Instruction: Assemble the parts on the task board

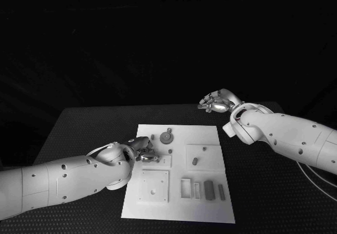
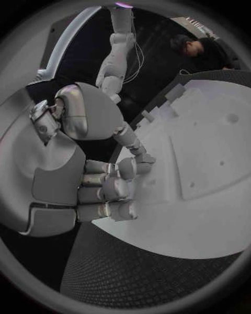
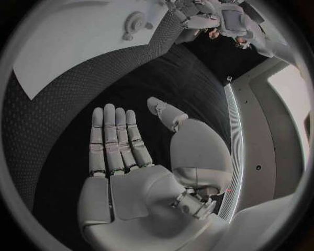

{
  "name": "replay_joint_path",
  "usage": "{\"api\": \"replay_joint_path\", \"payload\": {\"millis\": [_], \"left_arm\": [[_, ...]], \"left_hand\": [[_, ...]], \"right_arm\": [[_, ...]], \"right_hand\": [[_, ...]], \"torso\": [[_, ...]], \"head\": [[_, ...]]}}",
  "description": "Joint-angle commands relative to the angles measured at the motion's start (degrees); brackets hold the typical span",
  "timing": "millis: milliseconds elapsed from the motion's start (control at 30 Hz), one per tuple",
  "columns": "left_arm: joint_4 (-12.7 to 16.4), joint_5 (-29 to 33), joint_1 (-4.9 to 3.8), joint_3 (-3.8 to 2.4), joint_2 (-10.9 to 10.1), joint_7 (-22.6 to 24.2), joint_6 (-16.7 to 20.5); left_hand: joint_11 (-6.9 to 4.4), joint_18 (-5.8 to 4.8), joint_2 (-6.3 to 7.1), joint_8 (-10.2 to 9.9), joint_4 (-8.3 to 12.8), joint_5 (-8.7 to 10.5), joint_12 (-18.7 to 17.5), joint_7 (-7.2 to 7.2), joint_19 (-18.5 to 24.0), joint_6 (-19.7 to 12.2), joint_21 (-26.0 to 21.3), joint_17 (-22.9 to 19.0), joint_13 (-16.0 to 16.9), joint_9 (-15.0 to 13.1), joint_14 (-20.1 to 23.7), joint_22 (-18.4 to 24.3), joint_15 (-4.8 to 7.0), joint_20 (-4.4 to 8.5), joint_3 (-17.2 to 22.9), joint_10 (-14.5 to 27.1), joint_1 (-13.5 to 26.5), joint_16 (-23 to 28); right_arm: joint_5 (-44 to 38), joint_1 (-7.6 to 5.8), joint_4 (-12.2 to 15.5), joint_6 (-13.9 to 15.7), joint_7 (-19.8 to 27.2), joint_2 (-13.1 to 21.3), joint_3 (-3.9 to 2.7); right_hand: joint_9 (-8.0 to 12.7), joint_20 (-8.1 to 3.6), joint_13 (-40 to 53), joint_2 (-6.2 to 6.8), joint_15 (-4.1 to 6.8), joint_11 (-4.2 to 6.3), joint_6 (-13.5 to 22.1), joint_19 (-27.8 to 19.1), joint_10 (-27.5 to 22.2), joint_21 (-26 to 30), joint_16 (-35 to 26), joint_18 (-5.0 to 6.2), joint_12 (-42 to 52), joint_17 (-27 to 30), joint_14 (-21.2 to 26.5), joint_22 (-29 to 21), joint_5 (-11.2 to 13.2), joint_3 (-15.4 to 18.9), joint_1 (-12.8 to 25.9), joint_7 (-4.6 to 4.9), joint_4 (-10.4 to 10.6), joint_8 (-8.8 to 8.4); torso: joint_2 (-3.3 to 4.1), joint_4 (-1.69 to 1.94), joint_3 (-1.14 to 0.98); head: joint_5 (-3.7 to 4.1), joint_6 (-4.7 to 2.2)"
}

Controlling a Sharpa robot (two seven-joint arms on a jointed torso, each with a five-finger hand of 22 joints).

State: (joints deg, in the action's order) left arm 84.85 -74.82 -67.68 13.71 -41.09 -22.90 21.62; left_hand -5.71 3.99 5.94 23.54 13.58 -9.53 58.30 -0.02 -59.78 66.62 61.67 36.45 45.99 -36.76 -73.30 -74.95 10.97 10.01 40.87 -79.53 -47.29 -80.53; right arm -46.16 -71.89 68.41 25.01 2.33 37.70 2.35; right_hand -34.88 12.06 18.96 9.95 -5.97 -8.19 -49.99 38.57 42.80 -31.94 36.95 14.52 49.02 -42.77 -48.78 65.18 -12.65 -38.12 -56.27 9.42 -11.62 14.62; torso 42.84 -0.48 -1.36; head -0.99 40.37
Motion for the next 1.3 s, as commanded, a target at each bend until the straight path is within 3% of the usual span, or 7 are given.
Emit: {"api": "replay_joint_path", "payload": {"millis": [33, 333, 667, 1300], "left_arm": [[0.0, -0.2, 0.02, -0.03, 0.2, 0.5, 0.5], [-0.1, -0.2, 0.02, -0.03, 0.2, 0.6, 0.1], [-0.1, -0.2, 0.01, -0.03, 0.4, 0.3, -2.9], [-0.4, -1.2, 0.01, -0.03, 0.5, 0.3, -3.7]], "left_hand": [[-0.78, 0.82, -3.48, 0.2, 1.4, -0.15, 0.3, -0.05, -0.4, 0.5, -0.2, -0.1, -0.1, -0.1, -0.7, -0.4, 1.30, 5.55, 1.7, -0.9, -3.9, -0.3], [-0.78, 0.81, -3.50, 0.2, 1.4, -0.13, 0.3, -0.05, -0.5, 0.5, -0.2, -0.1, -0.1, 0.0, -0.6, -0.4, 1.31, 5.55, 1.7, -0.8, -4.0, -0.3], [-0.74, 0.77, -3.00, 0.2, 1.3, -0.10, 0.3, -0.02, -0.4, 0.5, -0.2, -0.1, -0.1, 0.0, -0.6, -0.4, 1.28, 5.52, 1.5, -0.8, -3.8, -0.3], [-0.79, 0.75, -2.24, 0.4, 1.2, 0.04, 0.3, -0.10, -0.4, 0.9, -0.3, -0.2, -0.2, 0.0, -0.6, -0.4, 1.29, 5.52, 1.3, -0.8, -3.9, -0.2]], "right_arm": [[-0.1, 0.03, 0.0, -0.6, 0.6, -0.1, -0.01], [-0.1, 0.03, 0.0, -0.7, 0.6, -0.1, -0.01], [-0.1, 0.03, 0.0, -0.8, 0.6, -0.1, -0.01], [-0.1, 0.04, 0.0, -0.9, 0.6, -0.1, -0.01]], "right_hand": [[0.1, 0.09, -0.1, -0.08, -0.02, 0.03, 0.5, -0.1, -0.4, 0.1, -0.3, -0.03, 0.3, 0.1, 0.3, 0.1, -0.3, 0.2, 0.7, 0.04, 0.1, -0.21], [0.1, 0.10, -0.1, -0.09, -0.02, 0.03, 0.5, -0.1, -0.4, 0.2, -0.3, -0.02, 0.4, 0.1, 0.3, 0.1, -0.3, 0.2, 0.7, 0.03, 0.1, -0.21], [0.1, 0.10, -0.2, -0.09, -0.02, 0.02, 0.5, -0.1, -0.4, 0.2, -0.3, -0.01, 0.4, 0.1, 0.3, 0.1, -0.3, 0.2, 0.7, 0.03, 0.1, -0.20], [0.1, 0.11, -0.2, -0.12, -0.02, 0.02, 0.5, -0.1, -0.4, 0.3, -0.4, 0.00, 0.4, 0.1, 0.3, 0.2, -0.3, 0.2, 0.7, 0.03, 0.1, -0.20]], "torso": [[-0.01, 0.00, 0.02], [0.00, -0.01, 0.01], [0.02, 0.01, 0.01], [0.01, 0.00, -0.01]], "head": [[0.05, 0.01], [0.09, 0.06], [0.09, 0.22], [0.09, 0.44]]}}
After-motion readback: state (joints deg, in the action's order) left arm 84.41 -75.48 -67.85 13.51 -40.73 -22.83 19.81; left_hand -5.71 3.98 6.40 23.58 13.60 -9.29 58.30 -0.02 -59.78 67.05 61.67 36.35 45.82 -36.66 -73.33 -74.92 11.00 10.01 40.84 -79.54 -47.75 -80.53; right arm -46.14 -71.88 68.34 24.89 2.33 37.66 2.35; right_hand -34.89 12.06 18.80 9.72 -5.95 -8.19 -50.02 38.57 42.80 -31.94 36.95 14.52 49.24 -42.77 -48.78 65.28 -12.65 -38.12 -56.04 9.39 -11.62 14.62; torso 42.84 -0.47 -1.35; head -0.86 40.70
